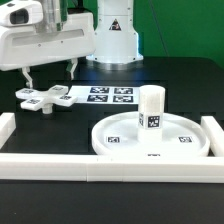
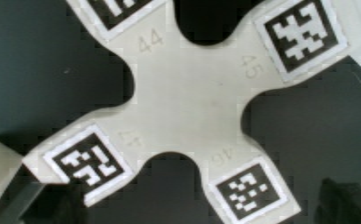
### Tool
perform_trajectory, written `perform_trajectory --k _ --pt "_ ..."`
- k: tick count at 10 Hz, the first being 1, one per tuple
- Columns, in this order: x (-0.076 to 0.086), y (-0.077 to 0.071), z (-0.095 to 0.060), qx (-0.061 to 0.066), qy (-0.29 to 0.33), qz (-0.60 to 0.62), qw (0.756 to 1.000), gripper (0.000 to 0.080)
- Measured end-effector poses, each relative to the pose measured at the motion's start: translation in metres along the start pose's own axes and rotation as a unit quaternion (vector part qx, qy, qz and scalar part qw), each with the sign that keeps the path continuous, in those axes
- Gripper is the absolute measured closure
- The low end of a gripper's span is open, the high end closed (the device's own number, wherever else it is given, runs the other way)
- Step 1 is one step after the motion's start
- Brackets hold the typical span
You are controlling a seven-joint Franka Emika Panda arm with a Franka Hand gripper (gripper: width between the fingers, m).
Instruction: Assemble round table
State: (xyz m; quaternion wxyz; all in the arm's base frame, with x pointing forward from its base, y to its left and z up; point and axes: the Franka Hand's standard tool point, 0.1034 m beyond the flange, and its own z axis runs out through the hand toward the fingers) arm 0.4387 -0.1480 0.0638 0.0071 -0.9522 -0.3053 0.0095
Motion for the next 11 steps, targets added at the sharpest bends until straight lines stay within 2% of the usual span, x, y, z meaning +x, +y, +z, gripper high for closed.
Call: perform_trajectory --k 1,2,3,7,11 --pt "-0.001 0.001 0.001 0.000 0.000 0.001 1.000 0.0150" --pt "-0.007 0.011 0.003 -0.019 0.008 0.009 1.000 0.0150" --pt "-0.014 0.015 0.006 -0.024 0.008 0.027 0.999 0.0150" --pt "-0.016 0.016 0.008 -0.021 0.006 0.029 0.999 0.0150" --pt "-0.012 0.011 0.013 -0.017 0.004 0.091 0.996 0.0150"
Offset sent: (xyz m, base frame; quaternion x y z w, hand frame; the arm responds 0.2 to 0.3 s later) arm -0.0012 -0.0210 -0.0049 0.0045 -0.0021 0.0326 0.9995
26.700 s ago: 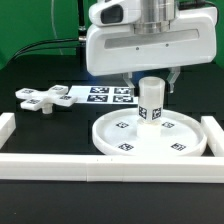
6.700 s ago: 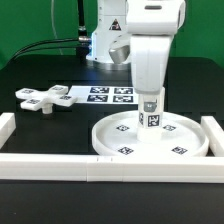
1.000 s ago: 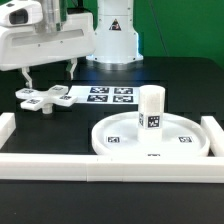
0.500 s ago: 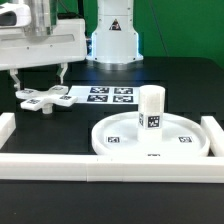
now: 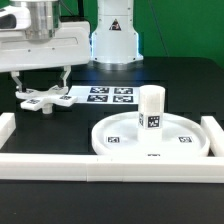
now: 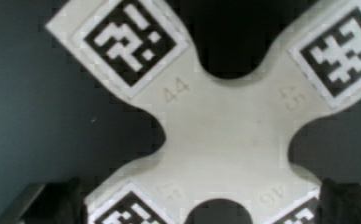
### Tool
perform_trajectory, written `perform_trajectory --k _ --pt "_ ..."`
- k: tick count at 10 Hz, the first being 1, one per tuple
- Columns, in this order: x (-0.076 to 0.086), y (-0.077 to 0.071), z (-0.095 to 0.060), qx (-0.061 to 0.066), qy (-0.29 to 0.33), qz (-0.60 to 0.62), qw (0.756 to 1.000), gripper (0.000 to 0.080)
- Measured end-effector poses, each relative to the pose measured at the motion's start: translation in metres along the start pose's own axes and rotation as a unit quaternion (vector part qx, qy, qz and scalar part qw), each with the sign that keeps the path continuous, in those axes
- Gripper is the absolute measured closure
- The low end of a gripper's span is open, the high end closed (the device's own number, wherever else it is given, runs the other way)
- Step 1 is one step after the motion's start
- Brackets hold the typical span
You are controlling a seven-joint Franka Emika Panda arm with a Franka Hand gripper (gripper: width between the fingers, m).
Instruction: Assemble round table
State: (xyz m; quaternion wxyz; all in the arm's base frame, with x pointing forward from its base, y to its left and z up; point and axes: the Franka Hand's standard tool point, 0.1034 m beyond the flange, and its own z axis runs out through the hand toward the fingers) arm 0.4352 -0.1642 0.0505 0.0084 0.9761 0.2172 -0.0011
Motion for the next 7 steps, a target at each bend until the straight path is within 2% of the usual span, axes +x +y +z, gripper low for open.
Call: perform_trajectory --k 7 --pt "-0.0046 -0.0043 0.0095 0.006 -0.008 -0.001 1.000 0.0150"
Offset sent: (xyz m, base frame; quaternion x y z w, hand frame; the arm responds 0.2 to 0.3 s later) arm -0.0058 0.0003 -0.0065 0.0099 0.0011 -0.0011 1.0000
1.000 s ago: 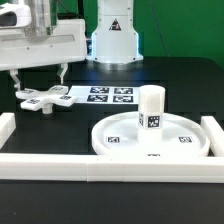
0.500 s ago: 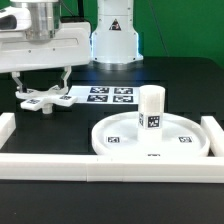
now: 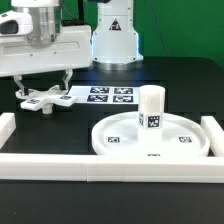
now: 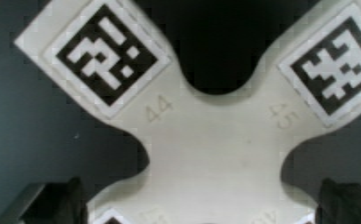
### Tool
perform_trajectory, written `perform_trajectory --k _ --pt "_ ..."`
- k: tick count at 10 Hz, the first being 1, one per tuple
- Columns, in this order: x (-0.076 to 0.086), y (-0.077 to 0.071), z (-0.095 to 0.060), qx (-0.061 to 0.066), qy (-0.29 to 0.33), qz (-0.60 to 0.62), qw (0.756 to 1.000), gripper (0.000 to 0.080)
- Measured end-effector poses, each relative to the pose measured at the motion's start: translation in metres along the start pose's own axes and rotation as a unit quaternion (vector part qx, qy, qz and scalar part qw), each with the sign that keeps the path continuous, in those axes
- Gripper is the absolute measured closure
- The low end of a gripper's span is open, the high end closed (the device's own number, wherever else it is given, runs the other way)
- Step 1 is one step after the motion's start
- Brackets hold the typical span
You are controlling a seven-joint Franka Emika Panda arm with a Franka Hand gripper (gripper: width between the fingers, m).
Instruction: Assemble round table
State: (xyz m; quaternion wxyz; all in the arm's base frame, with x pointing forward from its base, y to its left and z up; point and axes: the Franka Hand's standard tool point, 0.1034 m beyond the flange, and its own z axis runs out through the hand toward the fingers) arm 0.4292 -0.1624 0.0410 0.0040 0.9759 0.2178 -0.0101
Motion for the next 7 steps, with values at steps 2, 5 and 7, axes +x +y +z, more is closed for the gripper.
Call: perform_trajectory --k 2,5,7 --pt "-0.0012 -0.0012 0.0028 0.002 -0.002 0.000 1.000 0.0150" --pt "-0.0029 -0.0032 0.0069 0.004 -0.006 -0.001 1.000 0.0150" --pt "-0.0045 -0.0045 0.0103 0.007 -0.009 -0.001 1.000 0.0150"
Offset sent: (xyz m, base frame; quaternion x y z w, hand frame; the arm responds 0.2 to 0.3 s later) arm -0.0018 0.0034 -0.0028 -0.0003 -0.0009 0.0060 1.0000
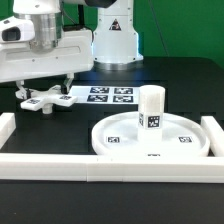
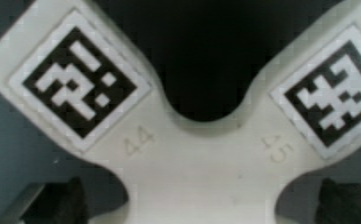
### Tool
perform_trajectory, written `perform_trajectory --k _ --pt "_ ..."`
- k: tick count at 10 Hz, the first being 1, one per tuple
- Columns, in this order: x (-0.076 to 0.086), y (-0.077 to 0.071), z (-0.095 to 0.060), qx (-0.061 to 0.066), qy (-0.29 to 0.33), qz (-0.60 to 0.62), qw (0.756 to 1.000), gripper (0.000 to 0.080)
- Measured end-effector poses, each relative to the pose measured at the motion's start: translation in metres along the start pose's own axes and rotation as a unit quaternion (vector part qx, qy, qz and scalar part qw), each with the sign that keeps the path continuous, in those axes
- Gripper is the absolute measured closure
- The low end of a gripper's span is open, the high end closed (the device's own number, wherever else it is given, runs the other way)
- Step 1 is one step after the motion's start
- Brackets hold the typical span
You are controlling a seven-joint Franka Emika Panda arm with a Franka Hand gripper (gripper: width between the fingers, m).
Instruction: Assemble round table
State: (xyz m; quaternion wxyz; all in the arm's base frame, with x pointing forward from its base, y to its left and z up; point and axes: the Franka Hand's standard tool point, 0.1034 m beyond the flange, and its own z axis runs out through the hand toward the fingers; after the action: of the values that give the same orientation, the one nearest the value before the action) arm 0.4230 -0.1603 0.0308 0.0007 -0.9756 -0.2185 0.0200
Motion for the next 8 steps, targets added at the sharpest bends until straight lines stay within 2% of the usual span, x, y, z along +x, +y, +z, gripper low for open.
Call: perform_trajectory --k 6,7,8 --pt "-0.0052 -0.0029 0.0098 0.006 -0.008 0.000 1.000 0.0150" --pt "-0.0053 -0.0030 0.0099 0.006 -0.008 -0.001 1.000 0.0274" --pt "-0.0051 -0.0028 0.0098 0.006 -0.008 -0.003 1.000 0.0350"
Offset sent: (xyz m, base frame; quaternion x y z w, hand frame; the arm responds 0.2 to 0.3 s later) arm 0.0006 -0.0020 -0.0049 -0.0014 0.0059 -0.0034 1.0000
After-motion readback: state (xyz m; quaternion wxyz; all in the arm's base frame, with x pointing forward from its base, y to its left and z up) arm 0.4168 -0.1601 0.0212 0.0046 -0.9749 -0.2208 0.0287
